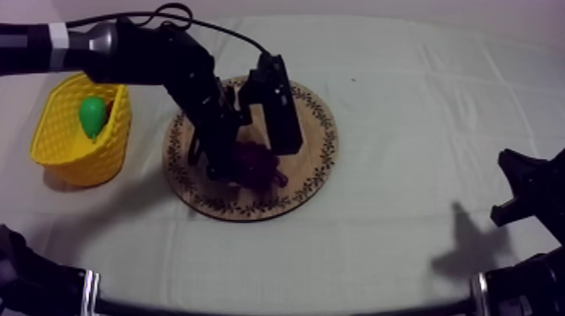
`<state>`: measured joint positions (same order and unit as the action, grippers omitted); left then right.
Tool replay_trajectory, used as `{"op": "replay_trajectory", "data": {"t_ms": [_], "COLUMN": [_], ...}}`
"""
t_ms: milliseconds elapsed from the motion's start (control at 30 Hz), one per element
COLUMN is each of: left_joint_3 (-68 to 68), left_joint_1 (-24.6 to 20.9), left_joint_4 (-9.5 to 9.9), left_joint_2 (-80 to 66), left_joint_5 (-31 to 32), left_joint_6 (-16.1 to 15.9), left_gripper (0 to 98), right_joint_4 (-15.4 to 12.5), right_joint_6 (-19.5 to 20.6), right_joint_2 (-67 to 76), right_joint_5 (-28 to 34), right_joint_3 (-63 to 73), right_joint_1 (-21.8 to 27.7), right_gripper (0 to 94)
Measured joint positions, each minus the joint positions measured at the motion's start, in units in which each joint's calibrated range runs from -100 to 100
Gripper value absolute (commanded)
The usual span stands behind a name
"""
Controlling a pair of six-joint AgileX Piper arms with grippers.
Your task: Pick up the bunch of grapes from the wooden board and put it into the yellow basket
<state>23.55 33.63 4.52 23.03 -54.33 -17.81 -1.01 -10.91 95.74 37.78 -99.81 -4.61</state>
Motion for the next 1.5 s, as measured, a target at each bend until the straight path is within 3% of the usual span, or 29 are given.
{"op": "replay_trajectory", "data": {"t_ms": [267, 900, 1000, 1267, 1500], "left_joint_3": [-0.2, -1.1, -1.4, -2.1, -2.2], "left_joint_1": [0.0, -0.3, -0.2, -0.3, -0.8], "left_joint_4": [-2.25, -5.03, -4.89, -4.52, -4.52], "left_joint_2": [1.6, 3.6, 3.9, 4.1, 3.0], "left_joint_5": [0.7, 1.3, 1.4, 3.4, 3.7], "left_joint_6": [-1.9, -5.0, -4.6, -3.9, -3.9], "left_gripper": [93.2, 94.0, 87.0, 51.1, 40.5], "right_joint_4": [0.0, 0.0, 0.0, 0.0, 0.0], "right_joint_6": [0.0, 0.0, 0.0, 0.0, 0.0], "right_joint_2": [0.0, 0.0, 0.0, 0.0, 0.0], "right_joint_5": [0.0, 0.0, 0.0, 0.0, 0.0], "right_joint_3": [0.0, 0.0, 0.0, 0.0, 0.0], "right_joint_1": [0.0, 0.0, 0.0, 0.0, 0.0], "right_gripper": [0.4, 0.4, 0.4, 0.4, 0.4]}}
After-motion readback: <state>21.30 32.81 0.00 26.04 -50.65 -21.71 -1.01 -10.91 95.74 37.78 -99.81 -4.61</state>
